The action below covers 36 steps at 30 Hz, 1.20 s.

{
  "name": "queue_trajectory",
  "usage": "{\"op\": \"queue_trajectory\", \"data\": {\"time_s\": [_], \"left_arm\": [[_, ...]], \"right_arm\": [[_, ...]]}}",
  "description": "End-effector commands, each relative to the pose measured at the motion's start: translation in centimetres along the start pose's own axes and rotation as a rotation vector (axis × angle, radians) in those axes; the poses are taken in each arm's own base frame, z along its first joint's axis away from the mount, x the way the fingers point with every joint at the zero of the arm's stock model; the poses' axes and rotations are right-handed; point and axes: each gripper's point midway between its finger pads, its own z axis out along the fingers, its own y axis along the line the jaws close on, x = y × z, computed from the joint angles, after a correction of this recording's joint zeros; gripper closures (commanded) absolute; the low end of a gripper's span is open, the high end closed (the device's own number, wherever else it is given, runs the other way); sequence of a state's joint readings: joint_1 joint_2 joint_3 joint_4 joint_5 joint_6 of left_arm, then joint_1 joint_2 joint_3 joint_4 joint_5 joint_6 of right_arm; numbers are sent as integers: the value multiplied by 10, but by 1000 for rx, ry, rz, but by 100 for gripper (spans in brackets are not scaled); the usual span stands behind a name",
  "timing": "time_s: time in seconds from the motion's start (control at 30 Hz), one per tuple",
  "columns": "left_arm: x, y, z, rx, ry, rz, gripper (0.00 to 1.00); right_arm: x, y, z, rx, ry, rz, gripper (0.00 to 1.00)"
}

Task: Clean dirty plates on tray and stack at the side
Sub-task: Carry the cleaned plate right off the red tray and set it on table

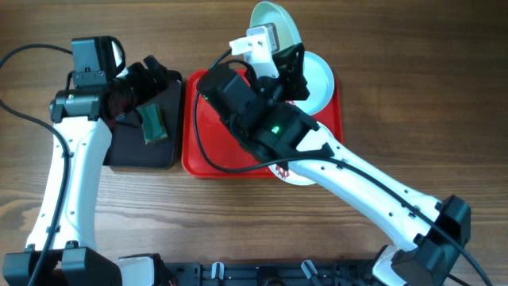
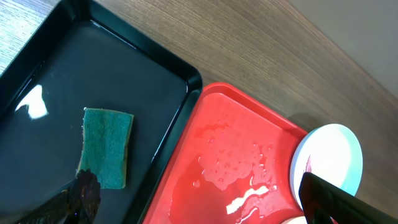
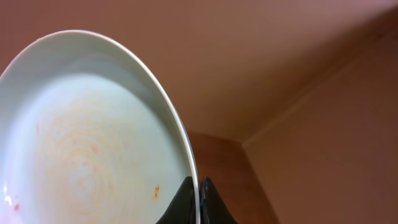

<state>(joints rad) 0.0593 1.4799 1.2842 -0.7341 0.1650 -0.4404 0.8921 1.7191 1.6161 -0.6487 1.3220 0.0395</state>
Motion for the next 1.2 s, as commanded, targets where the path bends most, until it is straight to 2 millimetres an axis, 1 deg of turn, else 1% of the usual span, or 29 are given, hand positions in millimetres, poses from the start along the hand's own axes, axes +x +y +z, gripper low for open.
{"op": "queue_trajectory", "data": {"time_s": [0.0, 0.03, 0.07, 0.13, 0.23, 0.33, 0.4, 0.43, 0.47, 0.53, 0.6, 0.67, 0.8, 0.87, 0.9, 0.93, 0.97, 1.0, 1.07, 1.17], "left_arm": [[-3, 1, -5, -3, -12, -17, 0], [-2, 2, -5, -6, -7, -17, 0], [-1, 2, -5, -8, -3, -18, 0], [1, 3, -5, -11, 2, -19, 0], [1, 3, -5, -12, 4, -19, 0], [2, 3, -5, -13, 6, -20, 0], [4, 4, -5, -17, 14, -20, 0], [6, 4, -5, -15, 24, -21, 0], [8, 4, -5, -13, 31, -21, 0], [11, 5, -5, -19, 41, -24, 0], [12, 6, -5, -21, 45, -24, 0], [13, 7, -4, -23, 49, -25, 0], [15, 8, -2, -28, 60, -26, 0], [17, 7, 0, -29, 67, -22, 0], [19, 6, 1, -29, 71, -19, 0], [20, 4, 2, -28, 76, -15, 0], [22, 3, 3, -26, 82, -9, 0], [23, 1, 4, -25, 86, -5, 0], [27, -3, 8, -22, 95, 6, 0], [32, -8, 15, -18, 111, 22, 0]], "right_arm": [[15, 42, -1, -265, 62, 34, 96], [27, 59, -2, -385, 119, 57, 96], [36, 71, -2, -471, 175, 85, 96], [56, 86, 1, -616, 305, 160, 96], [75, 92, 14, -775, 458, 250, 96], [85, 85, 34, -865, 548, 339, 96], [94, 73, 52, -901, 604, 407, 96], [101, 63, 64, -906, 639, 450, 96], [106, 56, 72, -903, 660, 476, 96], [124, 32, 95, -880, 722, 553, 96], [140, 12, 112, -854, 758, 596, 96], [159, -11, 129, -801, 801, 645, 96], [204, -62, 159, -658, 873, 713, 96], [227, -81, 169, -603, 898, 733, 96], [244, -90, 175, -559, 919, 751, 96], [254, -93, 177, -541, 934, 761, 96], [269, -96, 180, -521, 954, 777, 96], [278, -96, 181, -511, 963, 787, 96], [298, -92, 184, -493, 979, 802, 96], [320, -80, 186, -481, 987, 813, 96]]}}
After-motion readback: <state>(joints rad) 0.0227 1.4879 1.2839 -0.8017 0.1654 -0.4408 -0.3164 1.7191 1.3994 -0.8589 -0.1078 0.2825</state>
